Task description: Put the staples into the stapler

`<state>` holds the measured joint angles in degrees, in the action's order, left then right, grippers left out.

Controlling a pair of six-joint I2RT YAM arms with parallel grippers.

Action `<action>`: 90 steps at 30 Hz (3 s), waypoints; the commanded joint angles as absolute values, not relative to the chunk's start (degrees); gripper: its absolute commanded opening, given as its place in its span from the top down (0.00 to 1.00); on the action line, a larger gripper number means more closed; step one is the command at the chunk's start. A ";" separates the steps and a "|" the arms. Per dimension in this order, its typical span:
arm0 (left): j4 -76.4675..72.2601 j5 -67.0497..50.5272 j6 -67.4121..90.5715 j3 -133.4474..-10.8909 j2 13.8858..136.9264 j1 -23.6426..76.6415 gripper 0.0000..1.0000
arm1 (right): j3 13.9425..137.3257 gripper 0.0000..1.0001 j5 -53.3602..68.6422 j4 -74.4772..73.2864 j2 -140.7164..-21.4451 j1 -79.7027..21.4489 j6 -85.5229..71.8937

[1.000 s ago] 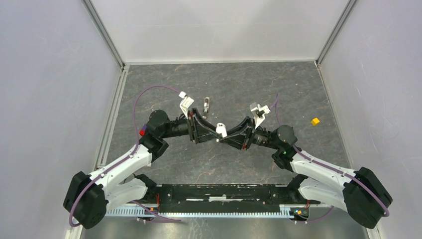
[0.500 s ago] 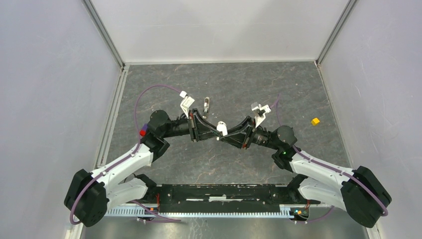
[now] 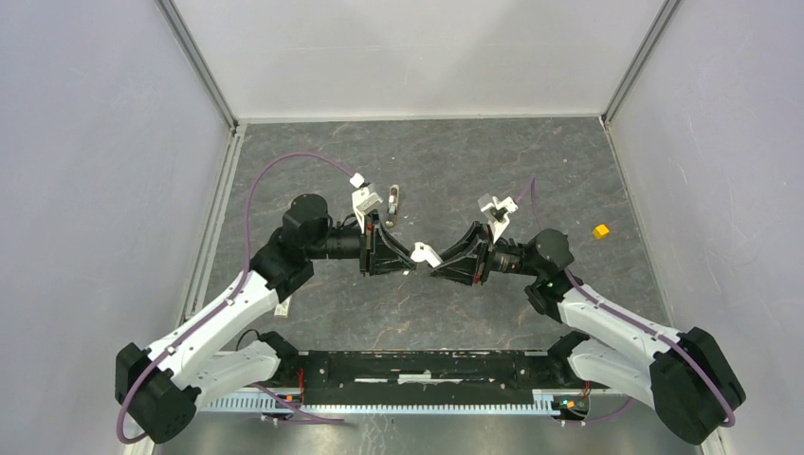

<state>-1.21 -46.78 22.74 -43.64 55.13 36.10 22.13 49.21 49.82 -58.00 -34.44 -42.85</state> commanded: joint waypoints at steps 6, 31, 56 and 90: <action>19.83 -46.72 3.23 -52.03 55.85 34.95 0.98 | 28.03 0.85 58.25 35.88 -54.18 -25.65 -32.84; 0.27 -32.95 25.75 -47.72 57.79 34.90 0.98 | 15.98 0.15 32.93 50.54 -45.31 -25.78 -47.59; -28.56 -31.84 45.41 -36.14 52.61 34.99 0.98 | 22.85 0.17 14.24 76.34 -63.98 -41.59 -57.83; -16.74 -28.62 40.07 -35.93 49.09 34.95 0.21 | 23.84 0.75 12.74 78.81 -70.42 -41.04 -58.50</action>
